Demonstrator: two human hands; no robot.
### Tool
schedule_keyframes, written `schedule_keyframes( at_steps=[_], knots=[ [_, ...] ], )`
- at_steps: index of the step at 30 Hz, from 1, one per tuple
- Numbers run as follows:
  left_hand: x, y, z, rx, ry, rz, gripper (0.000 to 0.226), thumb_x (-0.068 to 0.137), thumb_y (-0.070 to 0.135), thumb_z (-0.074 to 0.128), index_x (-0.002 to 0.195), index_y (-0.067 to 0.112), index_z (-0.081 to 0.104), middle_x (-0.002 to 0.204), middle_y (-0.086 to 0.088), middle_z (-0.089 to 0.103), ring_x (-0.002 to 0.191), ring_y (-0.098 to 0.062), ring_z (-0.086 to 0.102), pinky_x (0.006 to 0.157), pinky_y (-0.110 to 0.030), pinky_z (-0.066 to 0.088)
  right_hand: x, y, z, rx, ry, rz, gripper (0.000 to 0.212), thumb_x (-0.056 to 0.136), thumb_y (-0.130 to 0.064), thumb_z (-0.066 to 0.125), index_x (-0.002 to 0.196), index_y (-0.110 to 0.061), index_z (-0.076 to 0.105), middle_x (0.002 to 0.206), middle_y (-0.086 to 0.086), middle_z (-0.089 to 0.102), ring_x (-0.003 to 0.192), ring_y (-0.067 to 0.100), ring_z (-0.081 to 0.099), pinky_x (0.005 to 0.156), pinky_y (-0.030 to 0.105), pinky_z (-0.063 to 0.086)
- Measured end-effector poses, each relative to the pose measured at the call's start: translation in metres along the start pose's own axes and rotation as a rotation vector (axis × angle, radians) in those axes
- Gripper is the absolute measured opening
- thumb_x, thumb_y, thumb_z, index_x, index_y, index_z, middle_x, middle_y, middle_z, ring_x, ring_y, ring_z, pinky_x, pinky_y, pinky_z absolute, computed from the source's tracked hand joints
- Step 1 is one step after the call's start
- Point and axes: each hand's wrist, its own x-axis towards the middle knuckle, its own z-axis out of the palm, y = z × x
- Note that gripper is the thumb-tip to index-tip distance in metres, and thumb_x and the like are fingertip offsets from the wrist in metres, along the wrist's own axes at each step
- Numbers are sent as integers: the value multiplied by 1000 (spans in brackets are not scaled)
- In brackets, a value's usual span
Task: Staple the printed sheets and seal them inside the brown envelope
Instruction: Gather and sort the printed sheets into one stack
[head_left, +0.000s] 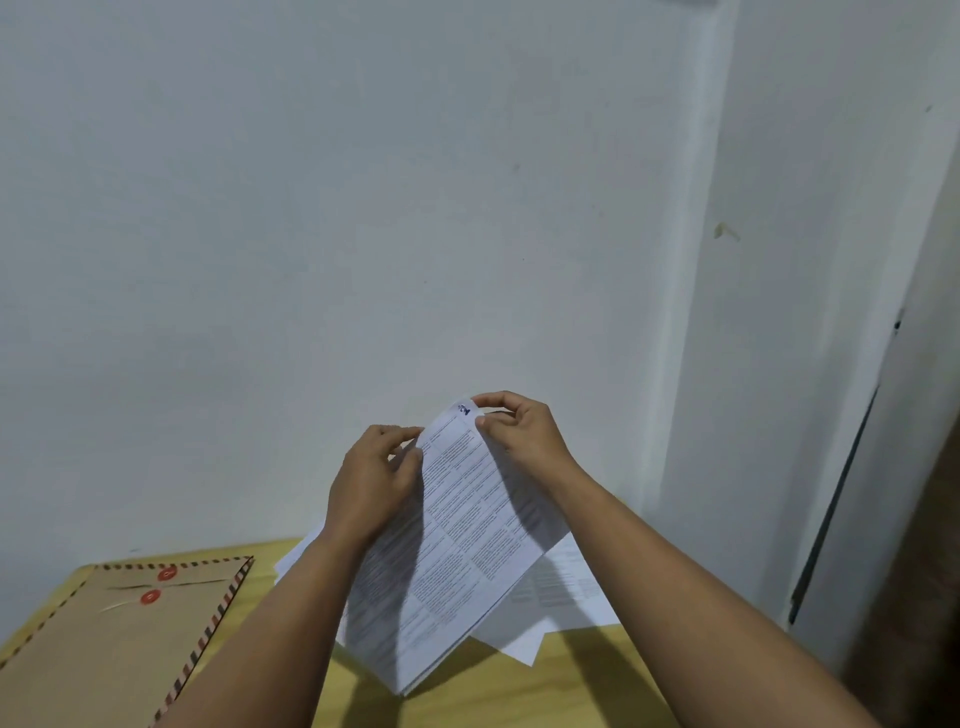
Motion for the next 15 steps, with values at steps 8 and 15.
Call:
schedule_keyframes(
  at_steps=[8, 15],
  knots=[
    [4, 5, -9, 4, -96, -3, 25, 102, 35, 49, 122, 40, 63, 90, 14, 70, 84, -1, 62, 73, -31, 50, -3, -18, -2, 65, -52, 36, 20, 101, -7, 63, 113, -16, 75, 95, 13, 82, 76, 18, 77, 63, 25, 60],
    [6, 7, -14, -48, -93, 21, 25, 98, 30, 59, 120, 42, 61, 95, 10, 67, 86, -7, 64, 77, -37, 57, 0, -10, -5, -49, -17, 5, 23, 98, -11, 67, 113, -25, 76, 100, 17, 79, 94, 22, 79, 79, 27, 61]
  ],
)
